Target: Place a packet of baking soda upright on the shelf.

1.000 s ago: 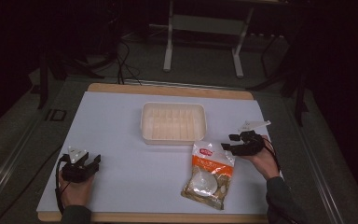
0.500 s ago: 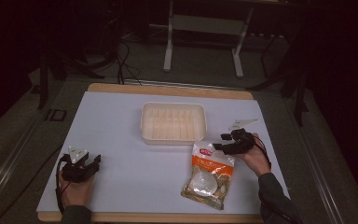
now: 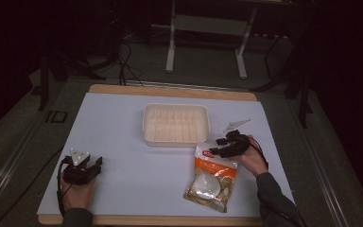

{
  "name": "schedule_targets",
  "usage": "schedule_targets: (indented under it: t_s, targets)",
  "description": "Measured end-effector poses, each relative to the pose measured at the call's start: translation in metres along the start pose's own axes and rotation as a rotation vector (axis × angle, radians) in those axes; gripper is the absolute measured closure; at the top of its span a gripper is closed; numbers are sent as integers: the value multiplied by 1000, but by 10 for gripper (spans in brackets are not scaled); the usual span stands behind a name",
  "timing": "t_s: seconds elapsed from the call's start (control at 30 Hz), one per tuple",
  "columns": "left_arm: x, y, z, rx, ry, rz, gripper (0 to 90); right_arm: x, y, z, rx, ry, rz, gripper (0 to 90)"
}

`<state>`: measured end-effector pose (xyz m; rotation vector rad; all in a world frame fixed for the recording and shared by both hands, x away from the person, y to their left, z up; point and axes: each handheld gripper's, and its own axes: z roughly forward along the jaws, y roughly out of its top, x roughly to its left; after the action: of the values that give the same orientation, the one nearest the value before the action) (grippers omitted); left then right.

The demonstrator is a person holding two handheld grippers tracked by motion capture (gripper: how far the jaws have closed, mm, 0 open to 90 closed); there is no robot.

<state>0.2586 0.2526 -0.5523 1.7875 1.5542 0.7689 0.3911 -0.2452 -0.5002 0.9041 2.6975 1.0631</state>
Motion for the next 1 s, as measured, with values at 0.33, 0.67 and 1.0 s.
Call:
schedule_targets:
  t_s: [0.33,0.67,1.0]
  targets:
    - [0,0,0,-1,1,-1,507,4,0,3,42,39,-8,517]
    - [-1,0,0,0,6,5,504,15,0,5,153,74,-45,550]
    - [-1,0,0,0,4,5,502,7,-3,23,277,57,-29,599]
